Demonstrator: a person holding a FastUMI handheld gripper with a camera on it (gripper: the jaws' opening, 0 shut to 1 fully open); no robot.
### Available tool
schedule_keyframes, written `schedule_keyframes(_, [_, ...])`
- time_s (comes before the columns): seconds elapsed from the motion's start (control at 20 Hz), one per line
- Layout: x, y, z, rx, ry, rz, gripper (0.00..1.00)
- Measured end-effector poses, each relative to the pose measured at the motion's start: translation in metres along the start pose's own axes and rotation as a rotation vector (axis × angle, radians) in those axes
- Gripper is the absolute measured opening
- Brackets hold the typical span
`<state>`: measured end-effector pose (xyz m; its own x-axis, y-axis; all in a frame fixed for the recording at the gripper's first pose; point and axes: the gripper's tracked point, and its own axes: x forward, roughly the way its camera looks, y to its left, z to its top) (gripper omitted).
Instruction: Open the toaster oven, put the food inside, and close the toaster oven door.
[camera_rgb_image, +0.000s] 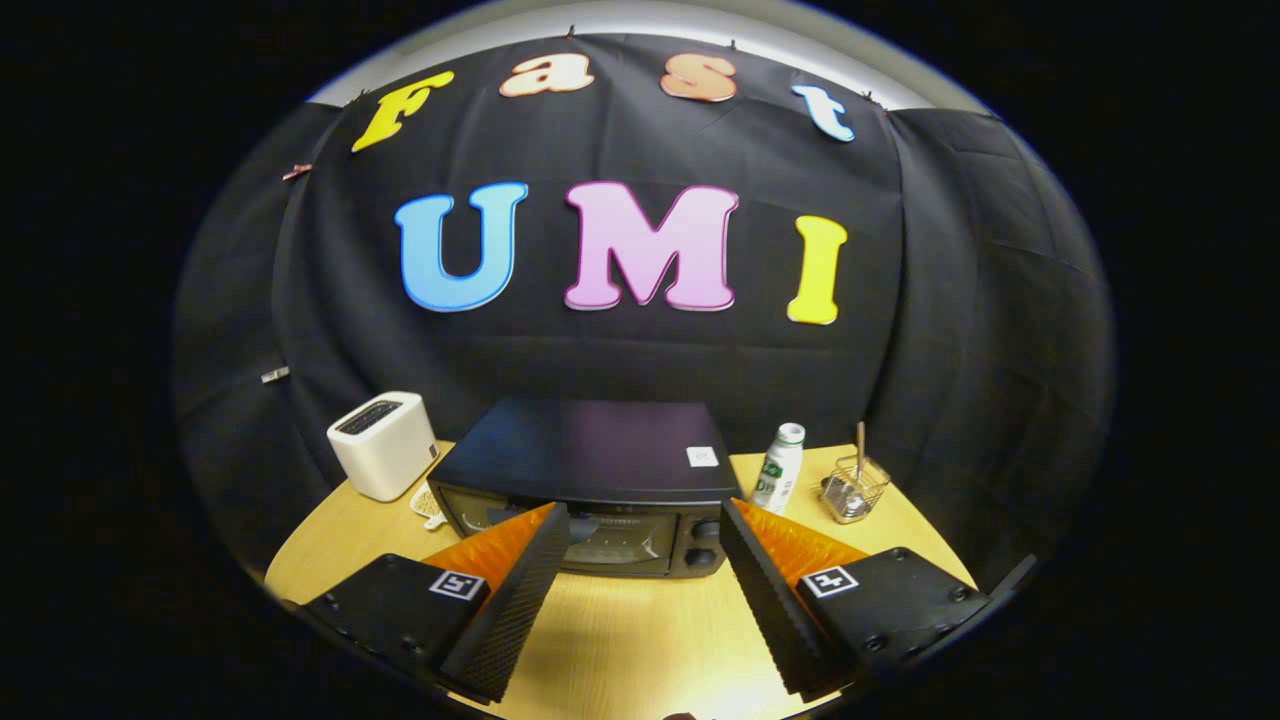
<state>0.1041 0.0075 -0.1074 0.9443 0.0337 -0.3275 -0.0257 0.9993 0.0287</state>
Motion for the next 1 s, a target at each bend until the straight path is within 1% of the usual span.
schedule_keyframes(0.15, [-0.02,-0.048,0.021,0.006,-0.064,-0.07,0.98])
schedule_keyframes(0.25, [-0.036,-0.075,0.033,0.032,-0.097,-0.11,0.98])
schedule_keyframes(0.35, [-0.055,-0.097,0.042,0.057,-0.128,-0.141,0.98])
schedule_keyframes(0.5, [-0.09,-0.126,0.05,0.056,-0.164,-0.18,0.98])
schedule_keyframes(0.75, [-0.131,-0.139,0.055,0.082,-0.202,-0.193,0.97])
schedule_keyframes(1.0, [-0.142,-0.131,0.054,0.058,-0.2,-0.167,0.98])
